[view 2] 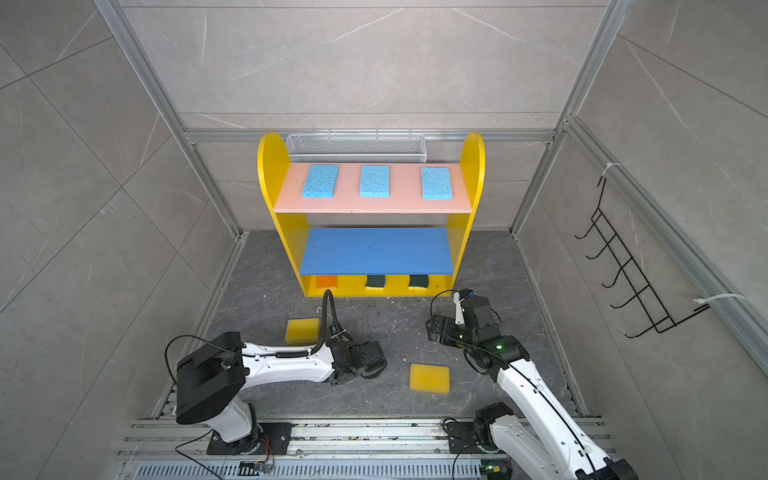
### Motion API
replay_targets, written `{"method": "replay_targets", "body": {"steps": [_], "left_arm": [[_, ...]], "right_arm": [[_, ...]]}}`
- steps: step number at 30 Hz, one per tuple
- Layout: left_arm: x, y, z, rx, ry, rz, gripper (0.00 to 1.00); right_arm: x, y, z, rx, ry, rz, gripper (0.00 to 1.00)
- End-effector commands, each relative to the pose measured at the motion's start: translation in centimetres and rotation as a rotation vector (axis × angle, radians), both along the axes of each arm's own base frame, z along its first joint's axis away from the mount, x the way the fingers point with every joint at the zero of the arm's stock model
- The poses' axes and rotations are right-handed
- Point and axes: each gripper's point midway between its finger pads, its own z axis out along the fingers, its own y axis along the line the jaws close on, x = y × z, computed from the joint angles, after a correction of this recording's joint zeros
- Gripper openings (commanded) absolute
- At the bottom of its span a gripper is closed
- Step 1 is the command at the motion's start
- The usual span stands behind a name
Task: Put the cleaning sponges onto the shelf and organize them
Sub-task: 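Lower the left gripper and close it on the bright-green sponge's end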
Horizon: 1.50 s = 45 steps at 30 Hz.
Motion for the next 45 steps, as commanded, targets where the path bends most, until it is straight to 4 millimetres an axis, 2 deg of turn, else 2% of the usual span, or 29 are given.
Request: {"method": "replay_targets", "body": {"steps": [1,16,25,31,35,45], "left_arm": [[0.3,-0.2,0.3,0.018,-0.002,-0.019,1.00],[-1.0,1.6,-1.3,0.133,0.094,-0.003,0.99],[-1.8,4.3,-1.3,0.142,0.084,0.037,0.93],[-3.4,7.0,-1.5,0.152,0.112,0.033,0.91],[-3.4,7.8,-0.7,0.151,0.081,-0.006,0.92],[-1.1,6.4,3.0,0.220,-0.047,-0.223,0.95]], "right_arm": [[0.9,0.4,1.8,0.032,-0.052,0.000,0.99],[0.7,0.4,0.9,0.022,-0.039,0.010,0.99],[0.5,0.5,0.7,0.023,-0.035,0.020,0.99],[0.4,0.7,0.7,0.030,-0.033,0.028,0.99],[0.4,0.7,0.5,0.038,-0.024,0.021,0.99],[0.4,0.8,0.5,0.047,-0.016,0.020,0.99]]}}
